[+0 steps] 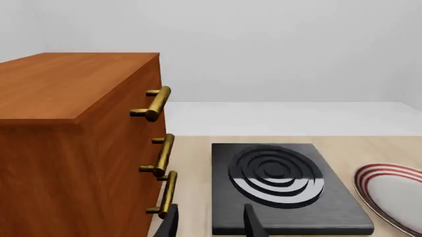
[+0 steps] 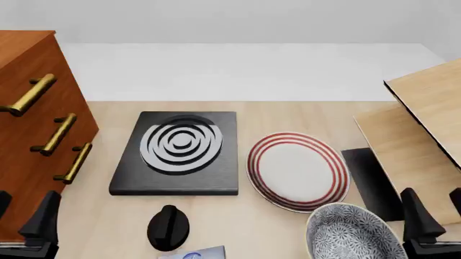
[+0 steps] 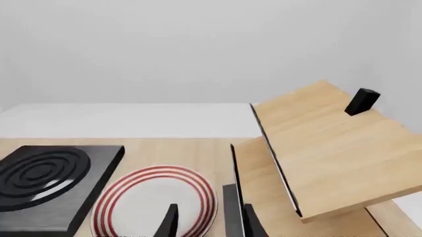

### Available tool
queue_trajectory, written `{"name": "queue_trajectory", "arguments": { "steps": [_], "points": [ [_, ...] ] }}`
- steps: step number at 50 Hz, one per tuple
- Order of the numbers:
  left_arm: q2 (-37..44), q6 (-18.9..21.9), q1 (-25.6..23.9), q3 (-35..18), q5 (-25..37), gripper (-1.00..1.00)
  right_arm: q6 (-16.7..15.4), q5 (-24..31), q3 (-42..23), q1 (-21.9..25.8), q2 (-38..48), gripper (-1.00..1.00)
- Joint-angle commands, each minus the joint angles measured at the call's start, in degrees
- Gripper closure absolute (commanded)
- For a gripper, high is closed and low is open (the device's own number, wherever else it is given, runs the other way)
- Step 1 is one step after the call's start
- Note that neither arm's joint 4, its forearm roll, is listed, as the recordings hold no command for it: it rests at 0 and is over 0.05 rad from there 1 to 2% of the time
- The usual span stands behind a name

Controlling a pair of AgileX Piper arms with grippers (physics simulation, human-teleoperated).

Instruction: Pick up the cream cheese and put it in the bowl.

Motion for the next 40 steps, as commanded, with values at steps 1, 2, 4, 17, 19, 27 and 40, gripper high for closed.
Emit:
{"name": "queue_trajectory", "arguments": {
  "steps": [1, 2, 4, 17, 19, 27, 40],
  "points": [
    [0.0, 0.0, 0.0, 0.0, 0.0, -1.0, -0.4, 1.78, 0.27, 0.77, -1.23, -1.0],
    [0.0, 0.0, 0.0, 0.0, 0.0, -1.0, -0.43, 1.8, 0.25, 0.85, -1.31, -1.0],
    [0.0, 0.0, 0.0, 0.0, 0.0, -1.0, -0.63, 1.73, 0.19, 1.45, -0.8, -1.0],
    [0.0, 0.0, 0.0, 0.0, 0.0, -1.0, -4.89, 7.03, -4.32, 10.06, 0.74, -1.0],
    [0.0, 0.0, 0.0, 0.0, 0.0, -1.0, -5.36, 8.0, -5.55, 12.12, 1.87, -1.0],
    [0.0, 0.0, 0.0, 0.0, 0.0, -1.0, -8.38, 9.61, -10.37, 21.12, 9.62, -1.0],
    [0.0, 0.0, 0.0, 0.0, 0.0, -1.0, -12.91, 5.86, -15.99, 34.78, 26.28, -1.0]
  ]
}}
